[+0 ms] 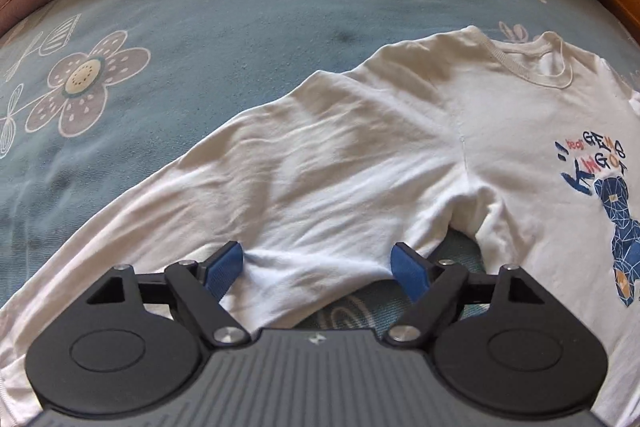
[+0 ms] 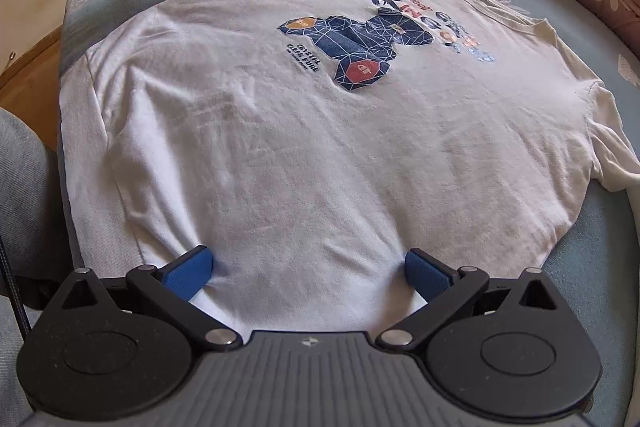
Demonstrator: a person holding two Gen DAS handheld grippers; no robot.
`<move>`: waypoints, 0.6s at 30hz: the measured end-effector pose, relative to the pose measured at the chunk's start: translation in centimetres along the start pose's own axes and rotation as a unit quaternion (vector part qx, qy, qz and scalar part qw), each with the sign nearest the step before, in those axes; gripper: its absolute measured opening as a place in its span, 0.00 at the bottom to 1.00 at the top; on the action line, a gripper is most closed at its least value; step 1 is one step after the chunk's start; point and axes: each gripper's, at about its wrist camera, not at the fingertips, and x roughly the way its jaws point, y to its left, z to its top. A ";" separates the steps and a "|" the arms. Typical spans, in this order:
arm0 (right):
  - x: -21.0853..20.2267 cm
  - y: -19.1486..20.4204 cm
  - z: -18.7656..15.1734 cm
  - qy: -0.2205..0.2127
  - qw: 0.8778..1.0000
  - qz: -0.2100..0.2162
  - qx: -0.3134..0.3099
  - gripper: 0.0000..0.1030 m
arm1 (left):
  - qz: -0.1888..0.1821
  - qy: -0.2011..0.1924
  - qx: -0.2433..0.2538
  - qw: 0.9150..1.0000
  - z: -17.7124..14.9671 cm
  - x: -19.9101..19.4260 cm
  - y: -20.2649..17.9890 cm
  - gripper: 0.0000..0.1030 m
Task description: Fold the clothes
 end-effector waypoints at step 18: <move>-6.0 -13.5 -8.2 -0.057 0.852 -0.175 0.490 1.00 | -0.212 -0.048 0.219 0.951 9.1 0.9 -22.9 0.79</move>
